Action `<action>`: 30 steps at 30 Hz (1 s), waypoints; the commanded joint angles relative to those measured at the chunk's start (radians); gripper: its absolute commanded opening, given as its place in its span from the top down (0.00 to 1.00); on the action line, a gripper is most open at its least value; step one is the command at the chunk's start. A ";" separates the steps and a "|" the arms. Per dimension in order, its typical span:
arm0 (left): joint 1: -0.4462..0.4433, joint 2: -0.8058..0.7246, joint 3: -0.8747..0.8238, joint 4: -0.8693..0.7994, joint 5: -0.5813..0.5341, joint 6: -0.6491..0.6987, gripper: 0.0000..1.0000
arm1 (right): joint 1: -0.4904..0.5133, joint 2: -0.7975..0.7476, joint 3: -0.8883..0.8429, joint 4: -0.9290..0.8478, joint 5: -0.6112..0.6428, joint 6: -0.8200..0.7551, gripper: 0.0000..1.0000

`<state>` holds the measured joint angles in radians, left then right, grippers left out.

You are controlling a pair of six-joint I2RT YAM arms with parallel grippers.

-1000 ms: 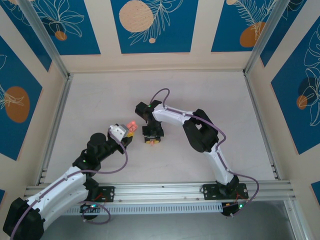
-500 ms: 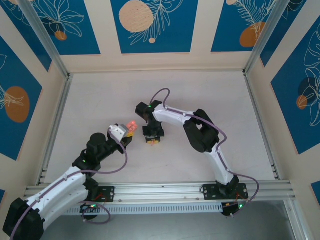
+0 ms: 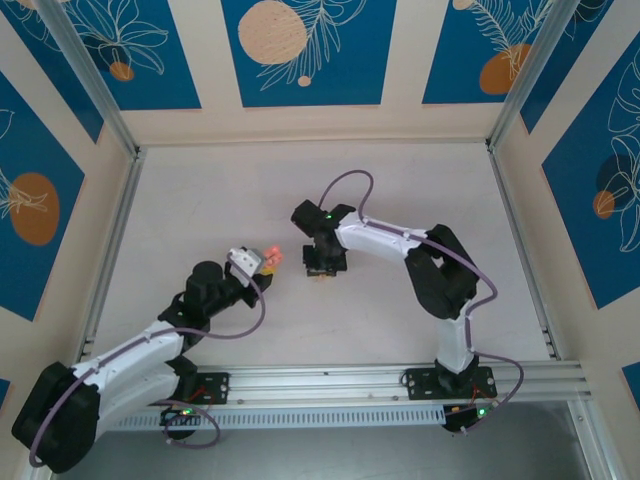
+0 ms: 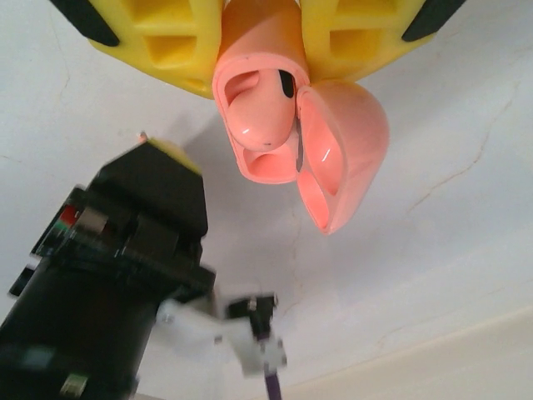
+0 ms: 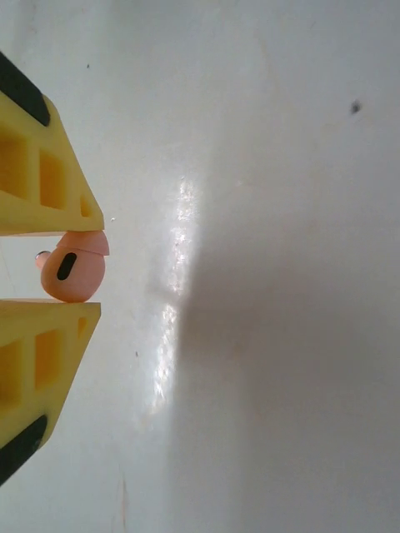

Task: Insert wireless bluetooth earbuds into charging case

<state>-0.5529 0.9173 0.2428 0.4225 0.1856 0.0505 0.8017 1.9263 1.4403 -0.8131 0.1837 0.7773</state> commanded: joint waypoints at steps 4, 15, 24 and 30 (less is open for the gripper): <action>-0.004 0.057 0.008 0.137 0.073 -0.055 0.84 | 0.003 -0.180 -0.090 0.177 0.149 -0.035 0.79; -0.008 0.124 0.068 0.153 0.170 -0.149 0.84 | 0.047 -0.387 -0.248 0.506 0.209 -0.316 0.79; -0.008 0.172 0.128 0.150 0.236 -0.186 0.84 | 0.071 -0.454 -0.321 0.642 0.164 -0.454 0.79; -0.007 0.177 0.135 0.182 0.233 -0.213 0.84 | 0.087 -0.454 -0.333 0.658 0.156 -0.476 0.80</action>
<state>-0.5549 1.0966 0.3500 0.5465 0.3927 -0.1337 0.8768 1.5009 1.1225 -0.1978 0.3511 0.3393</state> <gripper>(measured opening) 0.179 0.208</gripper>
